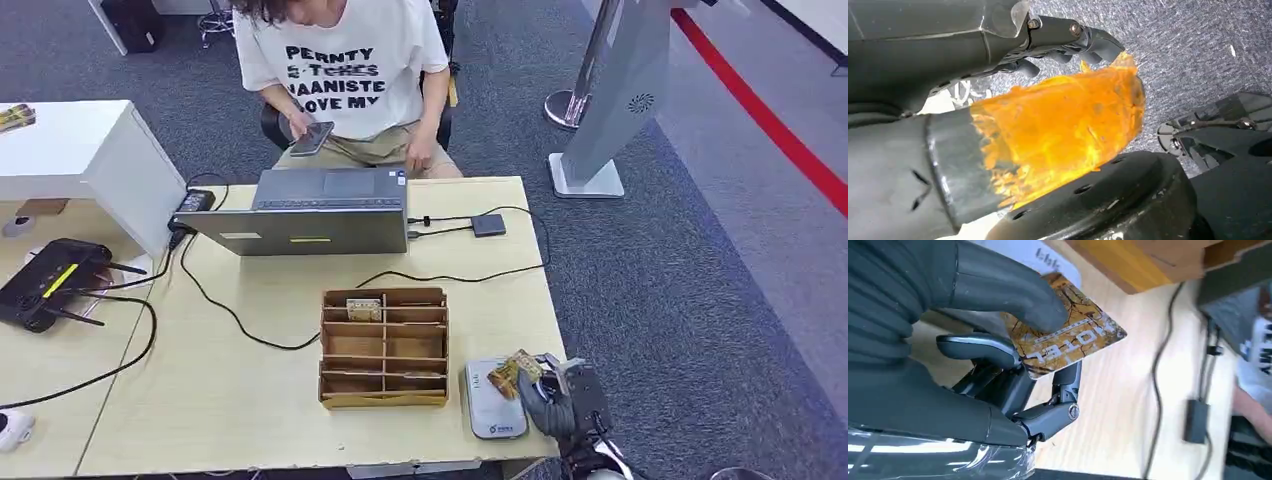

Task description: Pass the card to the sensor for recognition and then transmit it.

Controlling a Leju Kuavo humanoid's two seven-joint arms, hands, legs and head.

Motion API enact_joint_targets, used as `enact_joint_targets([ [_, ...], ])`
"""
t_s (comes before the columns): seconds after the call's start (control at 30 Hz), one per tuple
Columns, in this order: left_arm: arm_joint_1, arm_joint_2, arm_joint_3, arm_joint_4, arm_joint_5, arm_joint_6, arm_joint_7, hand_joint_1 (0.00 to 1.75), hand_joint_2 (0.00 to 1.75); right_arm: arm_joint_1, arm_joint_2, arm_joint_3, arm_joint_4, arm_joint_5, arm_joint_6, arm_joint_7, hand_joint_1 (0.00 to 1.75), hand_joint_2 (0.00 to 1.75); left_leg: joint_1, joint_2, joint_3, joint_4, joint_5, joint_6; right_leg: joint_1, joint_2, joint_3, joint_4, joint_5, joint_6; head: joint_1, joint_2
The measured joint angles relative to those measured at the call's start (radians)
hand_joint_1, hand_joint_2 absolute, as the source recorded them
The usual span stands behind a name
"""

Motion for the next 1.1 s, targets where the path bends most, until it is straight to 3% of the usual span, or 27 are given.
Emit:
enact_joint_targets([
  [0.27,0.000,0.000,0.000,0.000,0.008,0.002,-0.002,0.00,0.00,0.026,0.042,-0.027,-0.124,0.042,-0.038,-0.077,1.75,1.75,0.000,0.000,-0.002,0.000,0.000,0.000,0.000,0.000,-0.002,0.000,0.000,0.000,0.000,0.000],
  [0.5,-0.002,0.000,0.000,0.000,0.007,0.002,-0.005,0.00,0.00,0.026,0.066,-0.026,-0.285,0.169,-0.070,-0.100,1.75,1.75,0.000,0.000,-0.002,0.000,0.000,0.000,0.000,0.000,-0.002,0.001,0.000,0.000,0.000,0.000],
  [0.8,-0.001,0.000,0.000,0.000,0.003,0.002,-0.007,0.00,0.00,0.023,0.074,-0.021,-0.355,0.192,-0.070,-0.106,1.75,1.75,0.000,0.000,-0.003,0.000,0.000,0.000,0.000,0.000,-0.002,0.001,0.000,0.000,0.000,0.000],
  [0.93,-0.002,0.000,0.000,0.000,-0.024,0.000,-0.009,0.00,0.00,-0.021,0.074,0.001,-0.360,0.336,-0.101,-0.102,1.75,1.75,0.000,0.000,-0.003,0.000,0.000,0.000,0.000,0.001,-0.003,0.001,0.000,0.000,0.000,0.000],
  [1.1,-0.007,-0.001,-0.001,0.000,-0.079,-0.016,-0.012,0.00,0.00,-0.187,0.074,0.074,-0.349,0.634,-0.148,-0.008,1.75,1.75,0.000,0.002,-0.002,0.000,0.002,0.000,0.000,0.002,-0.003,0.001,0.002,-0.001,0.000,0.000],
])
